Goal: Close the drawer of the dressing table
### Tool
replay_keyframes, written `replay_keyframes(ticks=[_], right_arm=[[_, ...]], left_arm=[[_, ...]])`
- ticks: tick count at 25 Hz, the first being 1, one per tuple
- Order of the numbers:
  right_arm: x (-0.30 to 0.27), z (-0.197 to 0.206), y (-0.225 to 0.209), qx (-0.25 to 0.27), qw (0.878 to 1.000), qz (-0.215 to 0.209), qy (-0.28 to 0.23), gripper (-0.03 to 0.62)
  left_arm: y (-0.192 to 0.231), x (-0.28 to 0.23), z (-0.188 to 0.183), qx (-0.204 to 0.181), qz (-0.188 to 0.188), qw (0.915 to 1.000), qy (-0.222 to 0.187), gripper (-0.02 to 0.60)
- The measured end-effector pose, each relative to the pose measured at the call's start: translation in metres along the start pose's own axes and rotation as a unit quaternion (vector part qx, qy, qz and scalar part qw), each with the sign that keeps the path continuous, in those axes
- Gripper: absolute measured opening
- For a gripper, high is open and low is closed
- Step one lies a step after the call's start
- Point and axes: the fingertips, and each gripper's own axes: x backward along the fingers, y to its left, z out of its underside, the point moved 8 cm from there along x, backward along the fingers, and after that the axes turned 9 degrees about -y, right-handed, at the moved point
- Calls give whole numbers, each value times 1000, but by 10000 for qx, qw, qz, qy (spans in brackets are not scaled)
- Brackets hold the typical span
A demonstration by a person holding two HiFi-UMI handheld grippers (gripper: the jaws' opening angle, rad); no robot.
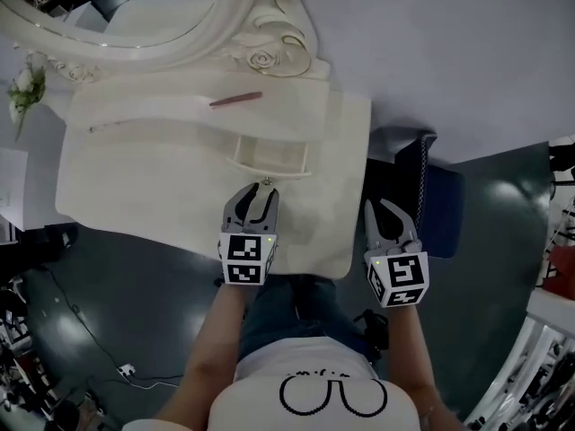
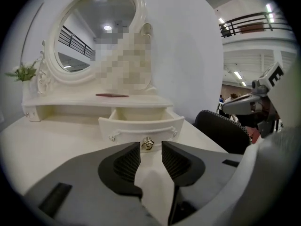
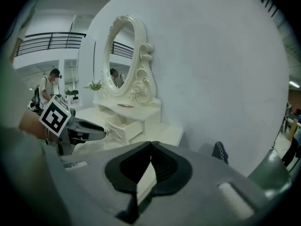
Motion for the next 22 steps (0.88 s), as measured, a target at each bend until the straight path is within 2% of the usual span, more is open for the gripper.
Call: replay_keyframes(ticks=[3, 10, 12, 16, 22], right_arm=[[0, 3, -1, 15, 10000, 38, 68, 0], [2, 5, -10, 81, 9998, 120, 151, 0], [2, 4, -12, 103, 9997, 125, 161, 0], [1, -2, -11, 155, 9998, 117, 105, 0], [2, -12, -9, 246, 9997, 73, -18, 0]], left_arm=[[2, -7, 3, 71, -34, 10000, 16, 138], [2, -19, 8, -40, -148, 9999, 51, 137], [4, -20, 8, -9, -242, 9997, 90, 91], [6, -19, 6, -34, -258, 9995, 196, 89], [2, -16, -8, 68, -223, 9997, 73, 89]])
